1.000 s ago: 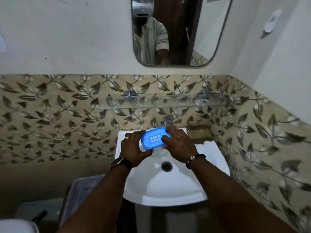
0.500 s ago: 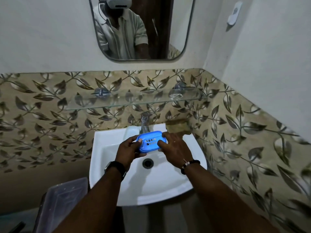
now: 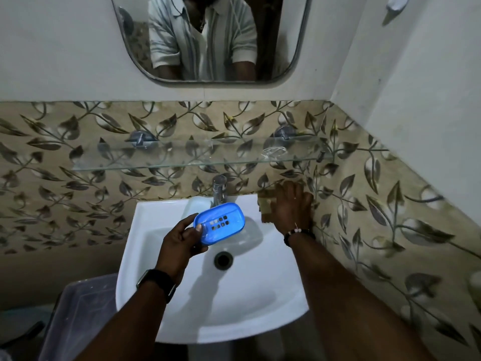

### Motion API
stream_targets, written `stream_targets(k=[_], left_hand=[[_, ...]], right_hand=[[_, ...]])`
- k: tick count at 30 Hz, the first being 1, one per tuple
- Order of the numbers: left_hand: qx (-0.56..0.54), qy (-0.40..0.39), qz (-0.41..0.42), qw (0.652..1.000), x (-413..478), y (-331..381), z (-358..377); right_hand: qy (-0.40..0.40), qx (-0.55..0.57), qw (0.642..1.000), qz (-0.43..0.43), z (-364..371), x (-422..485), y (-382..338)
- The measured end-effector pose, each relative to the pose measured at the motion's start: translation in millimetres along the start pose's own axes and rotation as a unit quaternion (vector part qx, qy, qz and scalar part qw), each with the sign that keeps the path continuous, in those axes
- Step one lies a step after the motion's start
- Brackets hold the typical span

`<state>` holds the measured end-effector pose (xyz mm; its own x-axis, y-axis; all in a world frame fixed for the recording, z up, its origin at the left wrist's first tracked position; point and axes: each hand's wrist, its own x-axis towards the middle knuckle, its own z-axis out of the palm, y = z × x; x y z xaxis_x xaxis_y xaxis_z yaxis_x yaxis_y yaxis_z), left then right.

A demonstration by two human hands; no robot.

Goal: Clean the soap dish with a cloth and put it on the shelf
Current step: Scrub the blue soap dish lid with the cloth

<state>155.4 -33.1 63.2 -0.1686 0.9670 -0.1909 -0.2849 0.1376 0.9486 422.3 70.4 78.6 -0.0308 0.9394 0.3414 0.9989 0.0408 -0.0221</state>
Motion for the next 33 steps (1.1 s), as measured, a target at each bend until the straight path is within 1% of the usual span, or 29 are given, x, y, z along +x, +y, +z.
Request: stream_targets(k=[2, 8, 10, 12, 17, 19, 21, 23, 24, 25, 27, 29, 30, 31, 32, 33], left_hand=[[0.011, 0.006, 0.001, 1.0, 2, -1, -3], [0.03, 0.014, -0.006, 0.999, 2, -7, -6], [0.029, 0.012, -0.006, 0.999, 0, -7, -5], [0.028, 0.01, -0.006, 1.0, -1, -7, -3], [0.038, 0.012, 0.002, 0.999, -4, -8, -6], [0.041, 0.017, 0.004, 0.999, -4, -8, -8], [0.04, 0.022, 0.004, 0.999, -3, -7, -9], [0.03, 0.03, 0.0, 0.999, -2, -4, -7], [0.024, 0.032, 0.001, 0.999, -2, -2, -5], [0.018, 0.032, 0.004, 0.999, -2, 0, -3], [0.006, 0.032, 0.011, 0.999, -3, 1, 1], [-0.003, 0.033, 0.016, 0.999, -5, 2, 5], [-0.007, 0.037, 0.015, 0.999, -5, 2, 7], [-0.01, 0.04, 0.013, 0.999, -6, 2, 9], [-0.011, 0.042, 0.013, 0.999, -6, 1, 10], [-0.013, 0.039, 0.012, 0.999, -8, 2, 12]], right_hand=[[-0.062, 0.0, 0.998, 0.005, 17, 11, 2], [-0.121, 0.038, 0.992, 0.008, 60, 26, -4], [-0.155, 0.008, 0.988, 0.004, 75, 23, -6], [-0.157, -0.014, 0.987, 0.011, 85, 17, -9], [-0.115, -0.025, 0.993, 0.021, 91, 9, -10], [-0.109, -0.005, 0.993, 0.033, 90, 13, -5], [-0.093, 0.062, 0.989, 0.092, 88, 16, 0], [-0.049, 0.158, 0.971, 0.171, 83, 17, 4], [-0.024, 0.214, 0.953, 0.212, 79, 15, 4], [0.0, 0.281, 0.926, 0.253, 74, 13, 3], [0.049, 0.436, 0.842, 0.313, 59, 5, -2], [0.112, 0.561, 0.755, 0.32, 36, -9, -11], [0.136, 0.594, 0.731, 0.307, 22, -18, -17], [0.152, 0.605, 0.731, 0.278, 7, -28, -23], [0.16, 0.605, 0.743, 0.237, -6, -37, -31], [0.167, 0.591, 0.768, 0.182, -21, -48, -38]])
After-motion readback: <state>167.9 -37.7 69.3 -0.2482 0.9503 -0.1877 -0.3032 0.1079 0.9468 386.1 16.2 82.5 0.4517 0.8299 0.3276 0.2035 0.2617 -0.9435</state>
